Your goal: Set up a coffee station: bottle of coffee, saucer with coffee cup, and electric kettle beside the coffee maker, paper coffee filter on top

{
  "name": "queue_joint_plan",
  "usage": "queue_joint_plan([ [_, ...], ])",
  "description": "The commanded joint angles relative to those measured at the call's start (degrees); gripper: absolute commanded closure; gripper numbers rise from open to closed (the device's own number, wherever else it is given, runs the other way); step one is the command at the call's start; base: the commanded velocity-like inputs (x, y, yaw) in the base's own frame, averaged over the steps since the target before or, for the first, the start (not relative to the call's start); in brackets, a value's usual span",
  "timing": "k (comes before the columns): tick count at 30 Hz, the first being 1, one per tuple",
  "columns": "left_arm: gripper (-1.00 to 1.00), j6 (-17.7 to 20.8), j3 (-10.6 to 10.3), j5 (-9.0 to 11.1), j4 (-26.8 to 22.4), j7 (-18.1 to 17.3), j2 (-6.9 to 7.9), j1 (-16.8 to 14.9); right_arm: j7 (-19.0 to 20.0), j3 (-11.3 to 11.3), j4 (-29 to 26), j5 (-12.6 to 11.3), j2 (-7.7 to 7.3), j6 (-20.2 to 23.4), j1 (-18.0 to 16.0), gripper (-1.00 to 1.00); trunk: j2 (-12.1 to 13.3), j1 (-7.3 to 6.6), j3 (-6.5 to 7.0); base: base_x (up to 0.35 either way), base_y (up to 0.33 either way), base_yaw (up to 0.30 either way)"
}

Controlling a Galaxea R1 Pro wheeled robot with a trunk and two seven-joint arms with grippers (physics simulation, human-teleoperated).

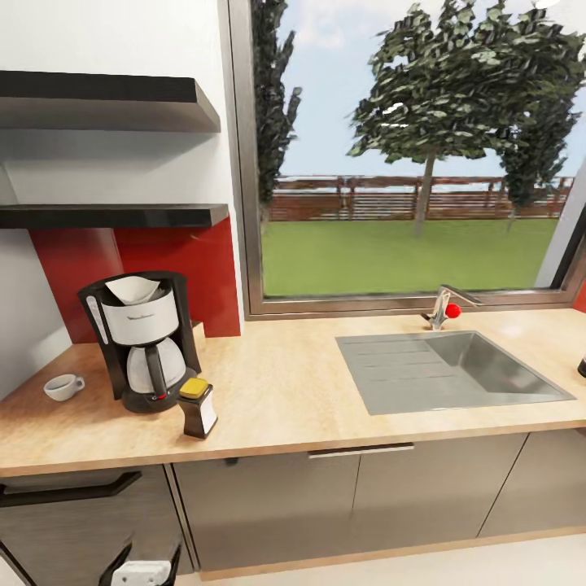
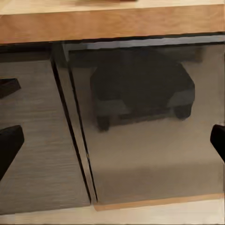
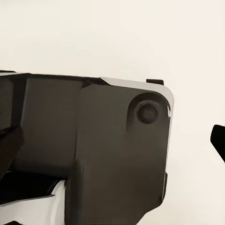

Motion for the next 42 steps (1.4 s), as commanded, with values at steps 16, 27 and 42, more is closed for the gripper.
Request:
queue_joint_plan([
  [16, -1.00, 0.85, 5.80, -7.50, 47.15, 20.38, 9.51, 0.48, -3.45, -0.64, -0.05, -0.29, -0.34, -0.19, -0.01, -1.00, -0.03, 0.02, 0.00, 0.000, 0.000, 0.000],
  [27, -1.00, 0.88, 5.99, -7.38, 54.84, 23.25, 10.94, 0.39, -11.91, -6.20, 0.00, -1.63, -0.09, -0.09, -0.01, -1.00, -0.03, 0.02, 0.15, 0.000, 0.000, 0.000],
  [42, -1.00, 0.84, 5.73, -7.21, 54.87, 23.26, 10.72, 0.39, -11.66, -6.30, -0.10, -1.64, -0.32, -0.12, -0.01, -1.00, -0.03, 0.02, 0.41, 0.000, 0.000, -0.164],
])
